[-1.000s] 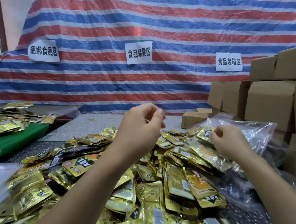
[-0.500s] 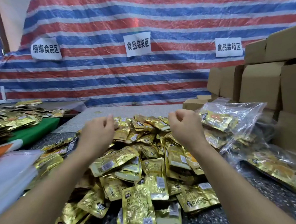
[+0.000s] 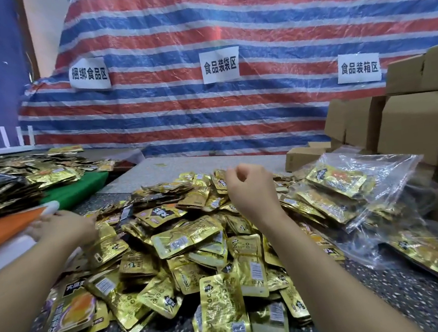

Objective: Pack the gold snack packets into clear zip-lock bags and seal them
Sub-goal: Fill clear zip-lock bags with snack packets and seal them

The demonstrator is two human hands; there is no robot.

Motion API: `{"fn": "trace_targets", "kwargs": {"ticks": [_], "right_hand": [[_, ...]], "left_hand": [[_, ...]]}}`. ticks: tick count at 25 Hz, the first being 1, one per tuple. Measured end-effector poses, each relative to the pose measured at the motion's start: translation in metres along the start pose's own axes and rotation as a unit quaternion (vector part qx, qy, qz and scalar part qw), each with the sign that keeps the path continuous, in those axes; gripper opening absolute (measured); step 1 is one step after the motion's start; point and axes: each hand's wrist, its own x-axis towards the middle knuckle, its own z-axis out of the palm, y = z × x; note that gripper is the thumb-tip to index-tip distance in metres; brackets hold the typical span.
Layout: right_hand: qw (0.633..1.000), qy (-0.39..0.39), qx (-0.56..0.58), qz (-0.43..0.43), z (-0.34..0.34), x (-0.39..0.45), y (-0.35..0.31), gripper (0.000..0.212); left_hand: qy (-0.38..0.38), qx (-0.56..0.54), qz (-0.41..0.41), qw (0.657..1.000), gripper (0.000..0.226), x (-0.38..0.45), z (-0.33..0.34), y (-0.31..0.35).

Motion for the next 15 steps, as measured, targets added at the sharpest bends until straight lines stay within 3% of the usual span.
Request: {"fn": "trace_targets", "kwargs": {"ticks": [1,4,6,10,15], "right_hand": [[1.000,-0.002,0.003,0.001,0.001,-0.001,0.001,0.046],[1.000,-0.006,0.006,0.005,-0.001,-0.002,0.002,0.047],[1.000,-0.005,0.010,0.007,-0.002,-0.002,0.000,0.047],[1.000,-0.007,0.013,0.005,-0.002,-0.003,-0.002,0.047],[1.000,-0.003,0.005,0.004,-0.001,-0.004,-0.002,0.046]], "left_hand": [[-0.030,-0.001,0.008,1.000,0.074,-0.001,0.003,-0.001],[-0.048,0.042,0.139,0.988,0.030,-0.008,0.015,-0.007],[-0.035,0.049,0.142,0.988,0.018,-0.011,0.016,-0.010],[0.015,0.005,0.129,0.992,0.014,-0.021,0.015,-0.015],[0.068,0.058,0.142,0.986,0.017,-0.031,0.013,-0.023]]}}
